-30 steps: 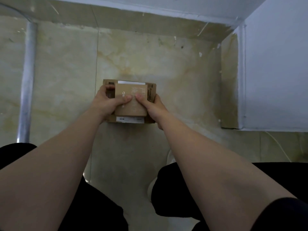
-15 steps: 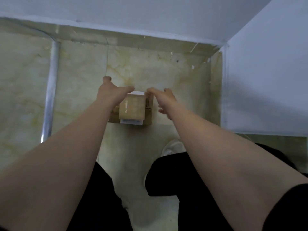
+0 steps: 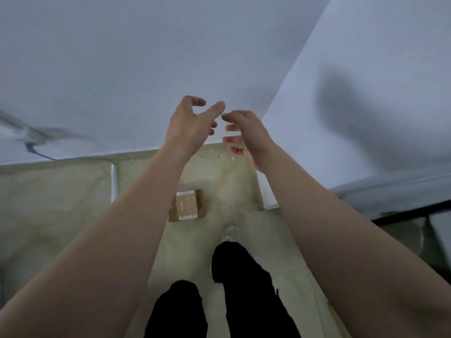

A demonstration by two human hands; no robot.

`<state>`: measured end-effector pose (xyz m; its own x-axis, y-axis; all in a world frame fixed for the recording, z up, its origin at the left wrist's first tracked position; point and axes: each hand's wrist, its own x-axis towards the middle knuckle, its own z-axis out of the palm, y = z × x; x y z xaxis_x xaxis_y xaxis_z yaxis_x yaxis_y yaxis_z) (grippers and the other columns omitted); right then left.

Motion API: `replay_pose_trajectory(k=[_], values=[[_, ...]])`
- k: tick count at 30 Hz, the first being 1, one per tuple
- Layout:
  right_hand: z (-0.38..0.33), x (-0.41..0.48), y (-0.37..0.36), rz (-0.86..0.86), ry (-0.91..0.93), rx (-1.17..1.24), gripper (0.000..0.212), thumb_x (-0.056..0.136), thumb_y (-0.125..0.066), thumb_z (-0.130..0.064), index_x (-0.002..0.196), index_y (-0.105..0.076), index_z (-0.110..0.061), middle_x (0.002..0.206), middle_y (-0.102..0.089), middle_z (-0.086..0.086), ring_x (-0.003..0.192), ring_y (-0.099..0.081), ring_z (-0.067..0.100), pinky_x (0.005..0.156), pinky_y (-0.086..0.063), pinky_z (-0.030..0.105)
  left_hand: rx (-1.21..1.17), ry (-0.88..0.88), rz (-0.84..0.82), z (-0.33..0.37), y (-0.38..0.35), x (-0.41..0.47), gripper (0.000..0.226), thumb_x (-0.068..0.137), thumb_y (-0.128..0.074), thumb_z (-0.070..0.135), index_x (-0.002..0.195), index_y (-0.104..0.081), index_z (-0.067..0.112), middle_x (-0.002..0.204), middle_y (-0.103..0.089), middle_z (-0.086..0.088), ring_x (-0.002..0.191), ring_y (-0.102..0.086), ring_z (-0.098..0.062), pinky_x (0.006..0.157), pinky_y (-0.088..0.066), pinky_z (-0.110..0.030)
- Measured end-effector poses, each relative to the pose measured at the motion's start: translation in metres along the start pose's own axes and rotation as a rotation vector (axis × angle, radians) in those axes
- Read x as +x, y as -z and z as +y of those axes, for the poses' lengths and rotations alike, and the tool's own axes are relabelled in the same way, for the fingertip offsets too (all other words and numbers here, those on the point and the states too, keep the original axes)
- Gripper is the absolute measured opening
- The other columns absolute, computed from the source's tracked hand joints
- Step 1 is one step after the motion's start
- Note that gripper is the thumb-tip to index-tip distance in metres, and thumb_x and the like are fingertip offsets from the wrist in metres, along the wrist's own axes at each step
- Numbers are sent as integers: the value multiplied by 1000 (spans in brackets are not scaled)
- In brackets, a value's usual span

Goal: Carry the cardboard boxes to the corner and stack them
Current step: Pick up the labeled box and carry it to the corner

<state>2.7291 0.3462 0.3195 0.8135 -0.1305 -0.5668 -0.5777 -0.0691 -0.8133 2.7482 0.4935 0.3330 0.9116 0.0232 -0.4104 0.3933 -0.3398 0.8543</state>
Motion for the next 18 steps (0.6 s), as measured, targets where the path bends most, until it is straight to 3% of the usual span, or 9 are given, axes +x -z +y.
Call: replay_pose_trajectory(k=[10, 14, 18], values=[[-130, -260, 75, 177, 231, 54, 38, 102, -65, -41, 133, -63, -19, 123, -73, 5, 108, -76, 25, 91, -62, 41, -7, -359, -209, 190, 35, -204, 42, 94, -70, 51, 123, -66, 20, 100, -80, 2, 89, -78, -12, 90, -59, -36], [-122, -363, 126, 330, 282, 129, 39, 102, -66, -41, 134, -62, -20, 120, -74, 4, 106, -77, 25, 92, -62, 42, 15, -485, -387, 237, 3, -295, 33, 97, -69, 45, 121, -67, 22, 103, -80, 3, 92, -78, -11, 89, -59, -33], [-91, -445, 184, 505, 300, 160, 43, 105, -63, -41, 142, -55, -20, 124, -71, 2, 107, -74, 22, 92, -63, 40, 22, -579, -545, 257, -55, -375, 37, 97, -68, 46, 126, -67, 23, 112, -77, 1, 105, -74, -15, 96, -58, -38]])
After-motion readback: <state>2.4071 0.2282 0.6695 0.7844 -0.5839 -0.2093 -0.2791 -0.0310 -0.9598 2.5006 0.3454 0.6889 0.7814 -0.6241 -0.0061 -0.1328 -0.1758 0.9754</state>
